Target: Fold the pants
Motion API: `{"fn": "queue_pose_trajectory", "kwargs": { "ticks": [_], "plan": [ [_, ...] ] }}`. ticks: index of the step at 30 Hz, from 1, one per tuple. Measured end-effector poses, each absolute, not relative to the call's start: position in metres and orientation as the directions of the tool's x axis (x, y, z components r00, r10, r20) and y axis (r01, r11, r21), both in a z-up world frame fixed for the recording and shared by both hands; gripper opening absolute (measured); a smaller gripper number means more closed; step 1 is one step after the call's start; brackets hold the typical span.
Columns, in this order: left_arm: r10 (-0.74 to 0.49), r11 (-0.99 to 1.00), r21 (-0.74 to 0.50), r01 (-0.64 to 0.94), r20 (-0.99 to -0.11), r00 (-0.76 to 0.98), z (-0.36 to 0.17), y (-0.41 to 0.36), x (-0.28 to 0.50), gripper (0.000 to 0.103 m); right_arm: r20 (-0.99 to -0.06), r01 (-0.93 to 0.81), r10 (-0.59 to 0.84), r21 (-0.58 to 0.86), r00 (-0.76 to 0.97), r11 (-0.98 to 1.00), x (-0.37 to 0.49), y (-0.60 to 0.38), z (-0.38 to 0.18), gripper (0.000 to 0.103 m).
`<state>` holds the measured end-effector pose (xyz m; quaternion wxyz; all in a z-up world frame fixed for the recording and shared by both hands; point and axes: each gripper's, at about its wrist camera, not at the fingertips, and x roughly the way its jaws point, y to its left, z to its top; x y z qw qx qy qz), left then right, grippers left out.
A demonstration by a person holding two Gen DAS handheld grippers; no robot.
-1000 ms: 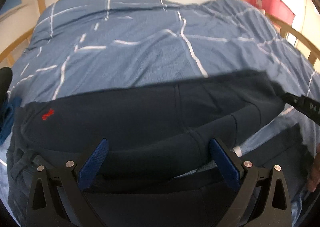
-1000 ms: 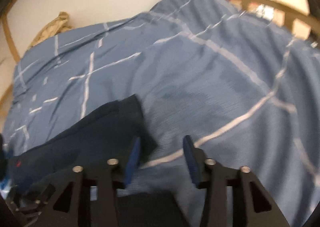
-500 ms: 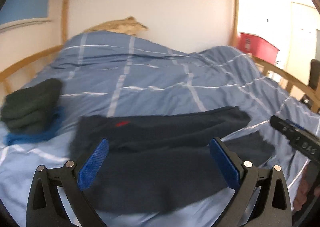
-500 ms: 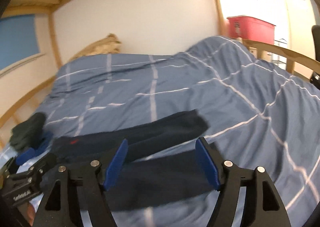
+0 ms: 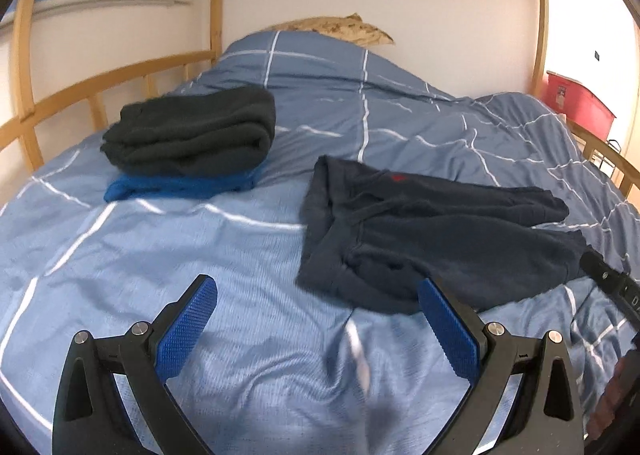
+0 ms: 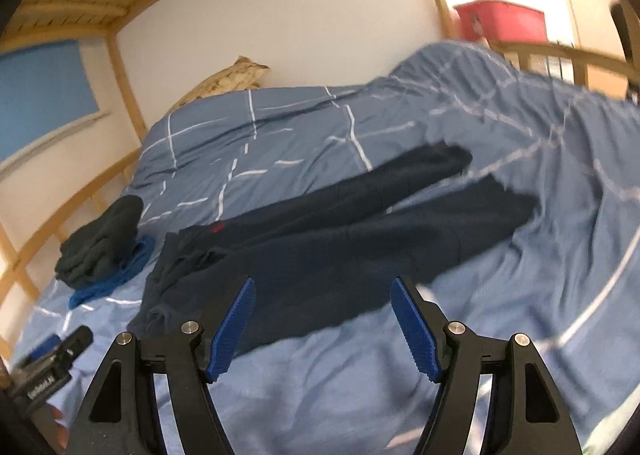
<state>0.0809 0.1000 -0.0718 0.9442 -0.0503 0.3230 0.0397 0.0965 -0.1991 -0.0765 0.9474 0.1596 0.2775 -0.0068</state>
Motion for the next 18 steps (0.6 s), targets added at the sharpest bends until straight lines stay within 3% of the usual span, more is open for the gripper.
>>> {"fn": "queue_pose_trajectory", "kwargs": {
  "ticks": [3, 7, 18],
  "plan": [
    [0.010, 0.992, -0.095, -0.088, -0.624, 0.782, -0.077, 0.098, 0.087, 0.098, -0.555, 0.099, 0.109, 0.331, 0.825, 0.938, 0.100, -0.197, -0.090, 0.070],
    [-0.040, 0.985, -0.155, -0.080, -0.646, 0.762, -0.086, 0.096, 0.104, 0.075, -0.564, 0.100, 0.170, 0.417, 0.808, 0.904, 0.112, -0.198, -0.102, 0.070],
    [-0.099, 0.963, -0.242, -0.122, -0.731, 0.675, -0.120, 0.098, 0.135, 0.070, -0.607, 0.119, 0.278, 0.530, 0.744, 0.840, 0.145, -0.202, -0.135, 0.060]
  ]
}}
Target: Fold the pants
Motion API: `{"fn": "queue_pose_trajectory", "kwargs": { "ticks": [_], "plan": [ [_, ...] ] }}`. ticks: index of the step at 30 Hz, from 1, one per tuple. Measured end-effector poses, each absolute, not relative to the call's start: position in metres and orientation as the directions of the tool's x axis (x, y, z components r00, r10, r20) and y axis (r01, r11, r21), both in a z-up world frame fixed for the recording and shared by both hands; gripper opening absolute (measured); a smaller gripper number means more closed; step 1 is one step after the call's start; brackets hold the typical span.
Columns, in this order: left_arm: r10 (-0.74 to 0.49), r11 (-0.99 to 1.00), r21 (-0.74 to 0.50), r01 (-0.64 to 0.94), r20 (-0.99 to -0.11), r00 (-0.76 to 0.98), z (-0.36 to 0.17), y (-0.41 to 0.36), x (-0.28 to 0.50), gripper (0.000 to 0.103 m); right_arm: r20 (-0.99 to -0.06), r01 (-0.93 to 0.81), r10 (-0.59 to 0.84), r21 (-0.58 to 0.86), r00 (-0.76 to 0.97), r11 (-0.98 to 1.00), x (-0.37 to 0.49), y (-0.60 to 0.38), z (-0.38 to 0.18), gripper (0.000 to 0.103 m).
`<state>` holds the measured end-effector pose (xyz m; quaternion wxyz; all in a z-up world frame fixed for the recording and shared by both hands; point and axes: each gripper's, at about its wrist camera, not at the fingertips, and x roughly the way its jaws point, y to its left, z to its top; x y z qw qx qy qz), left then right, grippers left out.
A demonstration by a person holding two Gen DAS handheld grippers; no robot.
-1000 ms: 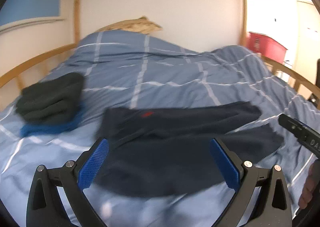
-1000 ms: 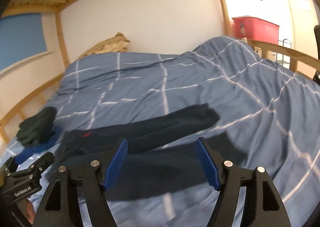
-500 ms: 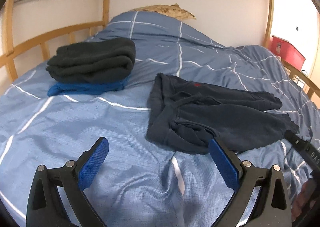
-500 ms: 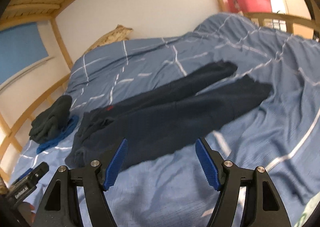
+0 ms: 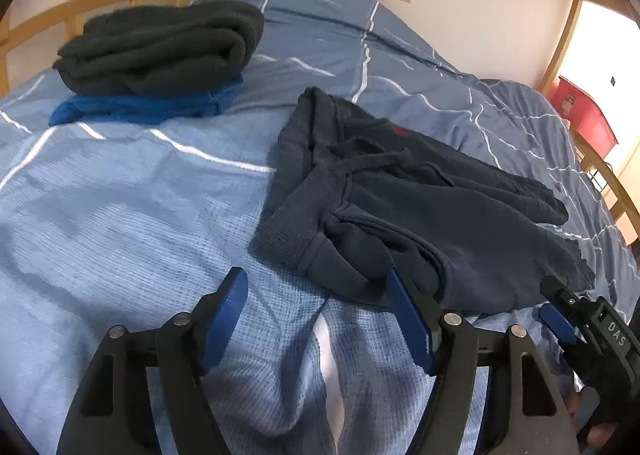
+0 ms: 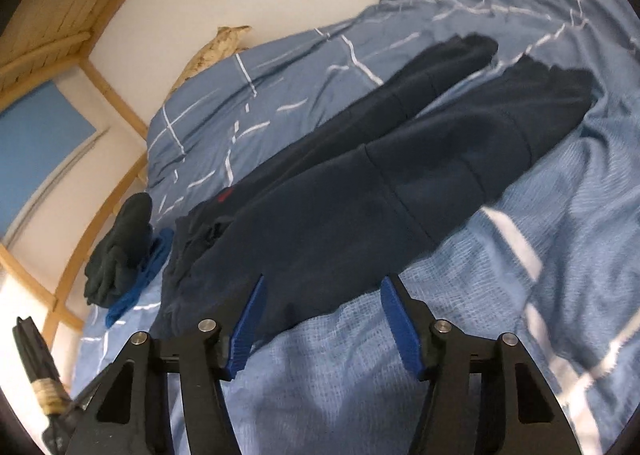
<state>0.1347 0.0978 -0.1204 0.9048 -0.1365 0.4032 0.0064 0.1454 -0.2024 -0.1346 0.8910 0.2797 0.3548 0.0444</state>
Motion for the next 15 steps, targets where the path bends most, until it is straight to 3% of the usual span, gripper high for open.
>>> {"fn": "queue_pose_trajectory", "kwargs": {
  "ticks": [7, 12, 14, 15],
  "plan": [
    [-0.097, 0.960, -0.248, -0.133, -0.735, 0.671, -0.124, 0.100, 0.146, 0.069, -0.626, 0.150, 0.277, 0.540, 0.729, 0.828, 0.161, -0.205, -0.146, 0.060],
    [-0.088, 0.959, -0.246, -0.143, -0.736, 0.671, -0.124, 0.098, 0.151, 0.036, -0.635, 0.172, 0.269, 0.544, 0.724, 0.821, 0.169, -0.209, -0.150, 0.049],
    [-0.079, 0.958, -0.240, -0.155, -0.743, 0.664, -0.125, 0.098, 0.153, 0.019, -0.640, 0.185, 0.262, 0.544, 0.722, 0.819, 0.171, -0.211, -0.151, 0.038],
    [-0.099, 0.955, -0.258, -0.147, -0.745, 0.659, -0.126, 0.099, 0.153, 0.018, -0.640, 0.186, 0.261, 0.543, 0.722, 0.819, 0.171, -0.212, -0.151, 0.035]
  ]
}}
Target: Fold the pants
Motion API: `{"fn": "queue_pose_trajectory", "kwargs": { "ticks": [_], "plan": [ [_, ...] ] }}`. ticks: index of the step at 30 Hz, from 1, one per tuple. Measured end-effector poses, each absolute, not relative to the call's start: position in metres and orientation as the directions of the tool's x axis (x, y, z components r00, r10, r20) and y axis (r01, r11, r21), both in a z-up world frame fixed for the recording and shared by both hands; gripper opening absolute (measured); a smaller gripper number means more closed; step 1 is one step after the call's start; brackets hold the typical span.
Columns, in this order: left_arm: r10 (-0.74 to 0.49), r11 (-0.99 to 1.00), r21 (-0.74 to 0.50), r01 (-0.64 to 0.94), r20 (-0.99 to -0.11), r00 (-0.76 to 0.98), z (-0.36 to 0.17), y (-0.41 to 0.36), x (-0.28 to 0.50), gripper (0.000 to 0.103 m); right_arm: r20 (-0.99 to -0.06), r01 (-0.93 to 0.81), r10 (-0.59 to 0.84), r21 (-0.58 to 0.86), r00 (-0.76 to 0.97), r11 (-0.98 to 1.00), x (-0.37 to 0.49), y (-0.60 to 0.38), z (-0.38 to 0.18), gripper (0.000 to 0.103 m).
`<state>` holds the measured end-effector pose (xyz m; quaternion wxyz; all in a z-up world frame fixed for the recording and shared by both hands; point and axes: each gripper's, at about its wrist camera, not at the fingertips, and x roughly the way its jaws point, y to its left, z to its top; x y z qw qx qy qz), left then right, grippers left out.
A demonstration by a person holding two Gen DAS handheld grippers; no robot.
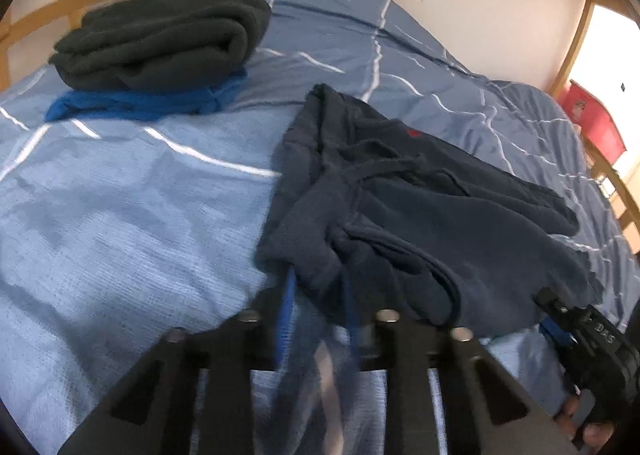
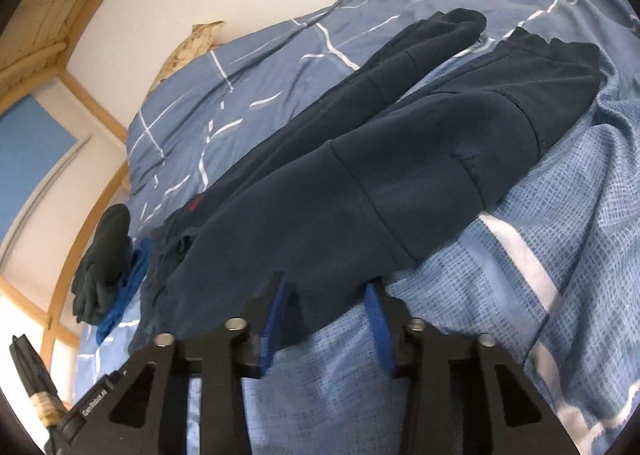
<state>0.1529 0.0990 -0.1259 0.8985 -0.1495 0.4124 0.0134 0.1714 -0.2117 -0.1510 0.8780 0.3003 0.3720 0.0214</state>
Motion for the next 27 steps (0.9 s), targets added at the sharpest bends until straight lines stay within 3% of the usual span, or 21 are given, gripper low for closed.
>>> {"fn": "queue_pose_trajectory", "kwargs": {
  "ticks": [2, 5, 16, 27],
  "plan": [
    [-0.093, 0.954, -0.257, -0.155, -0.743, 0.662, -0.125, 0.098, 0.150, 0.018, -0.638, 0.177, 0.268, 0.545, 0.722, 0.820, 0.172, -0.212, -0.150, 0.016],
    [-0.101, 0.950, -0.271, -0.155, -0.738, 0.667, -0.122, 0.098, 0.146, 0.016, -0.621, 0.147, 0.268, 0.533, 0.737, 0.833, 0.167, -0.210, -0.141, 0.013],
    [-0.071, 0.930, -0.306, -0.203, -0.692, 0.718, -0.066, 0.102, 0.147, 0.015, -0.520, 0.049, 0.248, 0.492, 0.817, 0.869, 0.164, -0.208, -0.070, 0.012],
    [-0.014, 0.957, -0.210, -0.199, -0.719, 0.695, -0.028, 0.097, 0.239, 0.016, -0.598, 0.010, 0.260, 0.409, 0.758, 0.913, 0.271, -0.202, -0.038, 0.012]
  ]
}}
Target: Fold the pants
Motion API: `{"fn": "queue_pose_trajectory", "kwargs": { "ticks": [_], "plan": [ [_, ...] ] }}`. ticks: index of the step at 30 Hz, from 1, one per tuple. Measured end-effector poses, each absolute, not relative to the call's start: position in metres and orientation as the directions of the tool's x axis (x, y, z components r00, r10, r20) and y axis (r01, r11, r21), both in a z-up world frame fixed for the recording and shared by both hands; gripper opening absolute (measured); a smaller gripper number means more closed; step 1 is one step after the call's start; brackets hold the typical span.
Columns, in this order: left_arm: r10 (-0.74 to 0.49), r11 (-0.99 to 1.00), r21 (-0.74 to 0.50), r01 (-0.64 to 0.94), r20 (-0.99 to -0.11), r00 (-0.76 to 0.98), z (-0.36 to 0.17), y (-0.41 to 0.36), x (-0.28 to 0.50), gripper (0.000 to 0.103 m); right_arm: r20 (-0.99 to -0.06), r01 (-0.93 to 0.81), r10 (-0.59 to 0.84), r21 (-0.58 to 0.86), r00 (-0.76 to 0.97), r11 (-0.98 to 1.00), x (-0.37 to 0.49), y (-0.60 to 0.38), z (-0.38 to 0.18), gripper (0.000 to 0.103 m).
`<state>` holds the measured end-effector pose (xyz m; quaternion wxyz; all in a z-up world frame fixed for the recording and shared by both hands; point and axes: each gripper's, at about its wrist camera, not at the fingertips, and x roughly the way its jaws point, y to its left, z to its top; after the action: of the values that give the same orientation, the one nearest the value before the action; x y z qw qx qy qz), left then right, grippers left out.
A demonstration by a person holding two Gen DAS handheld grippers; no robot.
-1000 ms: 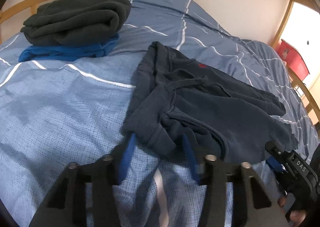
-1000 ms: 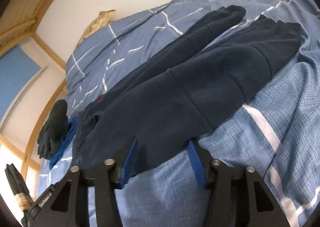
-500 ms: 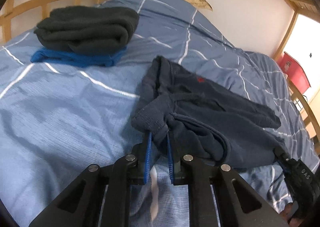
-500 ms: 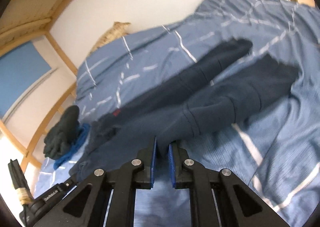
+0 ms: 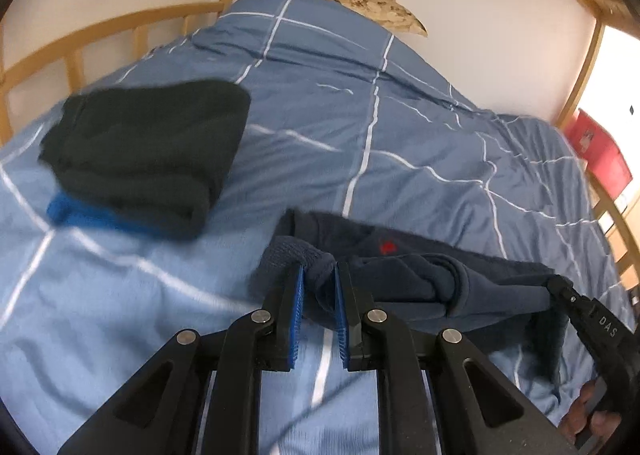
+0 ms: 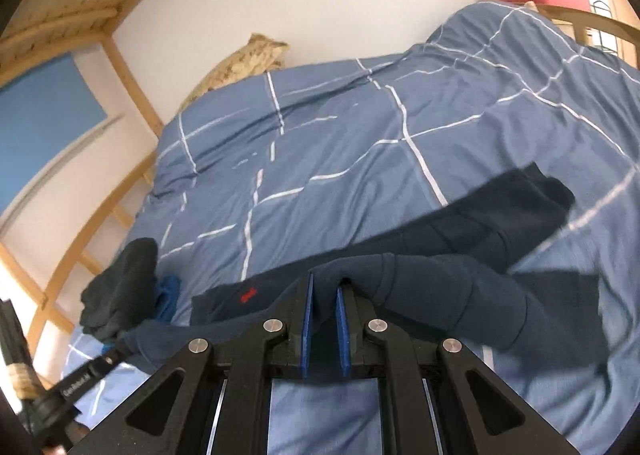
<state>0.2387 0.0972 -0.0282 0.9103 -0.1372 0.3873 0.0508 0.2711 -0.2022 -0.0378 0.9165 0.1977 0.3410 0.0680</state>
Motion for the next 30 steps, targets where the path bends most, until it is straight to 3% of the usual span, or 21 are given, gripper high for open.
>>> {"fn": "queue_pose_trajectory", "kwargs": {
  "ticks": [12, 18, 21, 23, 24, 26, 30],
  "plan": [
    [0.015, 0.962, -0.140, -0.236, -0.830, 0.557, -0.072, 0.100, 0.339, 0.016, -0.781, 0.014, 0.241, 0.304, 0.576, 0.952, 0.383, -0.178, -0.079, 0.012],
    [0.031, 0.972, -0.098, -0.213, -0.847, 0.531, -0.091, 0.099, 0.362, 0.019, -0.814, 0.005, 0.220, 0.264, 0.538, 0.964, 0.406, -0.173, -0.097, 0.012],
    [0.016, 0.978, -0.097, -0.183, -0.846, 0.533, -0.091, 0.098, 0.366, 0.032, -0.822, 0.007, 0.220, 0.263, 0.525, 0.965, 0.409, -0.172, -0.100, 0.015],
    [0.002, 0.979, -0.108, -0.171, -0.840, 0.542, -0.087, 0.098, 0.365, 0.066, -0.830, 0.008, 0.228, 0.269, 0.509, 0.963, 0.412, -0.171, -0.101, 0.023],
    [0.018, 0.980, -0.096, -0.176, -0.833, 0.553, -0.082, 0.097, 0.363, 0.072, -0.833, 0.004, 0.234, 0.273, 0.502, 0.962, 0.412, -0.170, -0.101, 0.026],
    [0.047, 0.981, -0.067, -0.181, -0.824, 0.564, -0.073, 0.097, 0.361, 0.074, -0.829, -0.005, 0.245, 0.281, 0.502, 0.960, 0.412, -0.170, -0.098, 0.035],
    [0.120, 0.986, 0.019, -0.168, -0.783, 0.610, -0.044, 0.091, 0.347, 0.077, -0.831, -0.032, 0.250, 0.270, 0.498, 0.962, 0.402, -0.164, -0.078, 0.042]
  ]
}}
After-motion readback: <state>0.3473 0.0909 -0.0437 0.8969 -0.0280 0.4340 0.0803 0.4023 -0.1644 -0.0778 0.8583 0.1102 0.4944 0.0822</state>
